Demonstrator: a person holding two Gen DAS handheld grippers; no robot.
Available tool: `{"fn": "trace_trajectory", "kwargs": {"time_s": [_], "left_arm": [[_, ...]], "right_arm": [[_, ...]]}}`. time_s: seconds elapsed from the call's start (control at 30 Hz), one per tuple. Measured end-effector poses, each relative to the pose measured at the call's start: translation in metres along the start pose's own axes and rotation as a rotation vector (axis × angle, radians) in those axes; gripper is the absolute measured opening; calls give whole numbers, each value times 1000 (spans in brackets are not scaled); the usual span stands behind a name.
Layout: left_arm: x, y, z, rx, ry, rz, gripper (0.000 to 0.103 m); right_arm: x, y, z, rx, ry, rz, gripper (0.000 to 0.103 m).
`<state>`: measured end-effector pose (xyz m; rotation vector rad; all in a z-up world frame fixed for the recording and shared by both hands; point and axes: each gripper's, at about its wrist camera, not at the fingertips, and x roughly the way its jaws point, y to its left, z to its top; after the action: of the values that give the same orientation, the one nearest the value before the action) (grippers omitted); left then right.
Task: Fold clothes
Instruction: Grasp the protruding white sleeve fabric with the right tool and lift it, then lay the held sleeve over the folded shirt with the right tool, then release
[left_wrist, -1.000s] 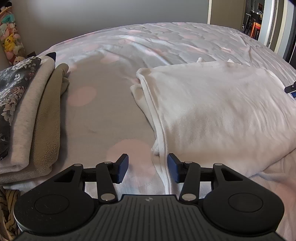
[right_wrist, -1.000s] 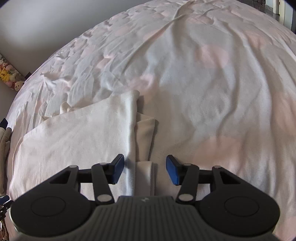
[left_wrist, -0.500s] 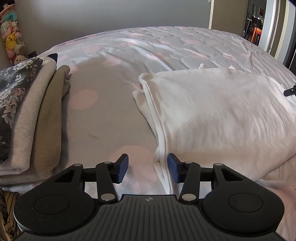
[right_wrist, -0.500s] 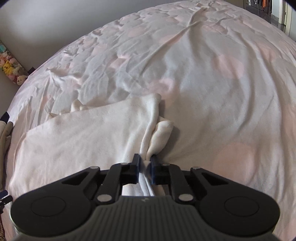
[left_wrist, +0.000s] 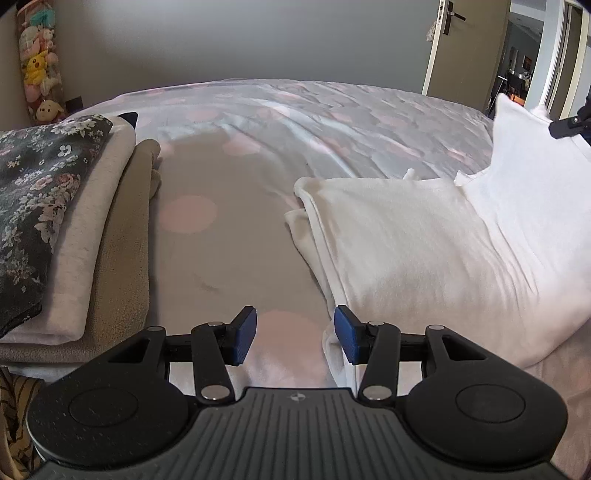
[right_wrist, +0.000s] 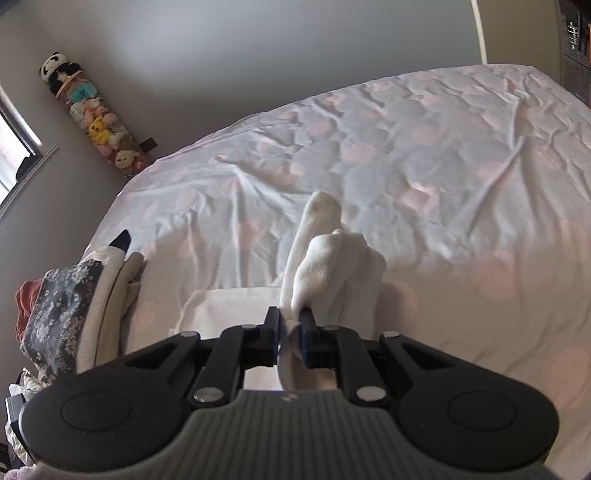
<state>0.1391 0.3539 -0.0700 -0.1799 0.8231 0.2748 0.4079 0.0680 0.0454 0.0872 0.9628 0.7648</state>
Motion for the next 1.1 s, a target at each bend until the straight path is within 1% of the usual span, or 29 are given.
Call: {"fn": "trace_trajectory", "kwargs": {"time_s": [0.13, 0.23, 0.37, 0.47, 0.57, 0.97, 1.0, 1.03, 1.07, 1.1], "left_arm": [[-4, 9, 0, -35, -5, -23, 45], [-5, 15, 0, -58, -11, -40, 45], [-6, 20, -1, -73, -16, -61, 45], [-5, 25, -2, -86, -21, -72, 45], [-3, 30, -2, -107, -20, -80, 45], [-1, 41, -3, -149, -17, -100, 45], [-1, 42, -3, -154, -19, -107, 44], [-2, 43, -3, -160, -21, -115, 44], [-4, 43, -3, -165, -24, -128, 44], [-6, 44, -3, -170, -28, -141, 45]], "right_arm": [[21, 48, 3, -27, 11, 47, 13], [49, 77, 1, -14, 30, 81, 13], [85, 107, -7, -5, 52, 100, 13], [110, 122, -12, 0, 62, 105, 13], [133, 132, -19, -6, 88, 103, 13], [191, 144, -44, -68, 152, 78, 14], [195, 145, -47, -73, 157, 76, 15], [200, 146, -49, -78, 163, 74, 19], [205, 147, -51, -83, 168, 72, 22], [202, 148, -51, -91, 163, 79, 27]]}}
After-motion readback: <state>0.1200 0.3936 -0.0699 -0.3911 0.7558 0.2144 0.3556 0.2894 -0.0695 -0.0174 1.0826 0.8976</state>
